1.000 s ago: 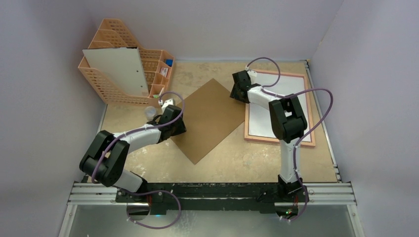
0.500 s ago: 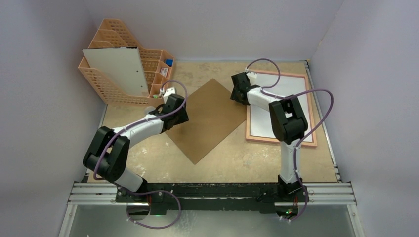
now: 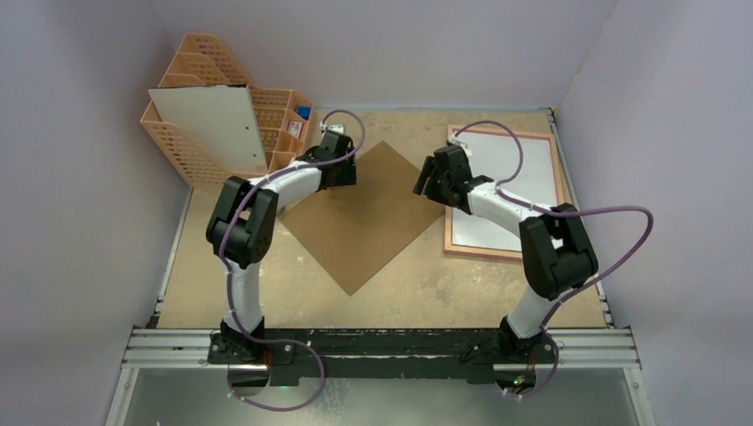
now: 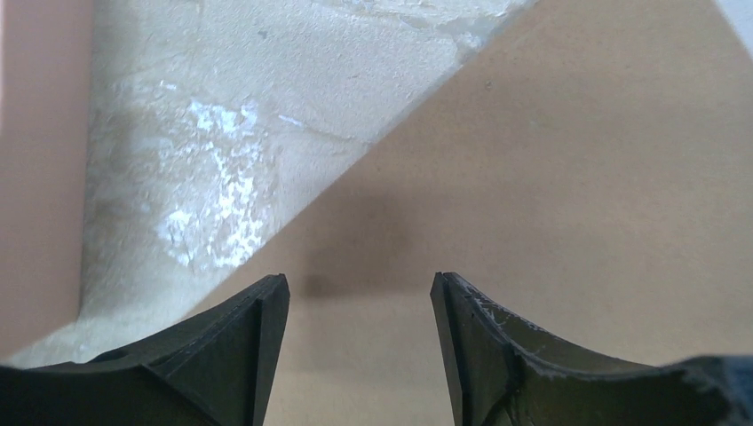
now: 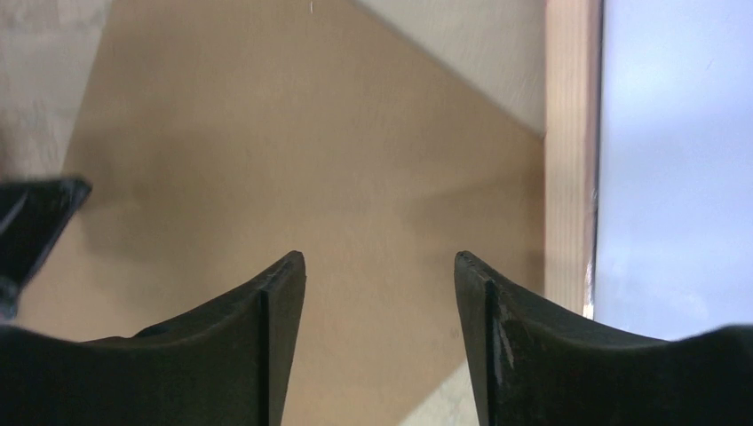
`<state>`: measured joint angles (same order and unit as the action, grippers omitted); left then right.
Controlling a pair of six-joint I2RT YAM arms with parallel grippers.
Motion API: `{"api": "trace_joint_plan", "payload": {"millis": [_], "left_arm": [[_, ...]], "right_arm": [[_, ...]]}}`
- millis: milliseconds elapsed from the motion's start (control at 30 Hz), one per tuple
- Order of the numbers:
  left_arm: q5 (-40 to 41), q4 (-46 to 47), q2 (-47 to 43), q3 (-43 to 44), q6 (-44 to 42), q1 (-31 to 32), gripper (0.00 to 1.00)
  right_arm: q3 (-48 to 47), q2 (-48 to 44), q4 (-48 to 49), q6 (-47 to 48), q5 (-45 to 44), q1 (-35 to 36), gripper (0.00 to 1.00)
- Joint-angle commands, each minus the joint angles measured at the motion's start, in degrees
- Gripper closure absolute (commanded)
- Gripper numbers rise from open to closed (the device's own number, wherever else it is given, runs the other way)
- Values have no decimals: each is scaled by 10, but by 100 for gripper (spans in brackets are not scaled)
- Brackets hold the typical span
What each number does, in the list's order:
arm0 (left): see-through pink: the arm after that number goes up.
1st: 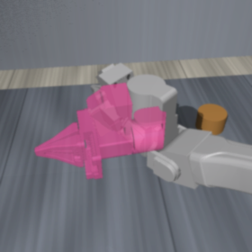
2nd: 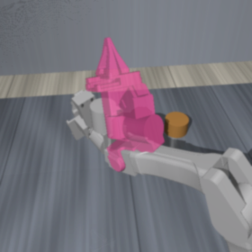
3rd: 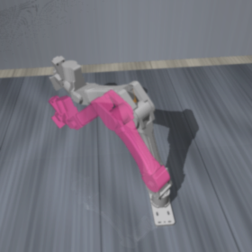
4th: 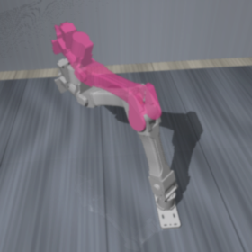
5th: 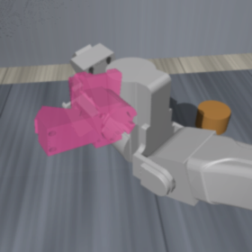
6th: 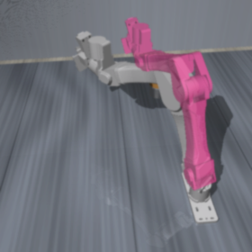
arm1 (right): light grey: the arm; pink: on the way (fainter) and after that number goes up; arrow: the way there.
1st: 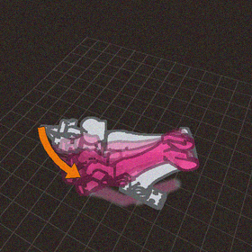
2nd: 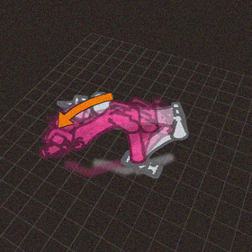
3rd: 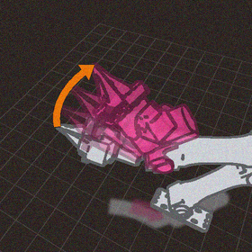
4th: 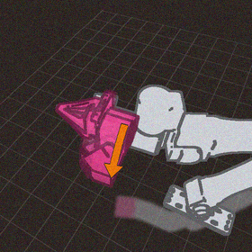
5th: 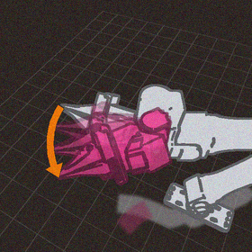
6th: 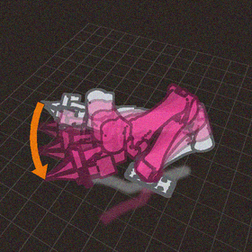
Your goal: Put the photo into the frame
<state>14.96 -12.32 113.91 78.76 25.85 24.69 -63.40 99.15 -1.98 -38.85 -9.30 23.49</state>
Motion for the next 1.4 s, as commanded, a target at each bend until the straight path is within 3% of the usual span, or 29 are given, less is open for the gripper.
{"api": "trace_joint_plan", "payload": {"millis": [0, 67, 233, 467, 667, 1067, 1367], "left_arm": [[-7, -12, 26, 52, -50, -22, 34], [-7, -7, 33, 53, -58, -28, 29], [-19, -12, 51, 52, -77, -35, 28], [-132, -104, 72, 66, -72, -57, 33], [-185, -118, 46, 25, -57, -57, 37], [-210, -106, -10, -64, -25, -57, 41], [-262, -82, -70, -167, 13, -56, 43]], "right_arm": [[64, -47, 5, -15, 53, 14, 28], [96, -69, 16, -16, 59, 15, 26], [129, -74, 18, -14, 91, 18, 26], [122, -46, 30, -15, 94, 39, 23], [111, -13, 22, -13, 94, 40, 24], [54, 45, 28, 26, 123, 39, 24], [26, 77, 59, 71, 204, 38, 25]]}}
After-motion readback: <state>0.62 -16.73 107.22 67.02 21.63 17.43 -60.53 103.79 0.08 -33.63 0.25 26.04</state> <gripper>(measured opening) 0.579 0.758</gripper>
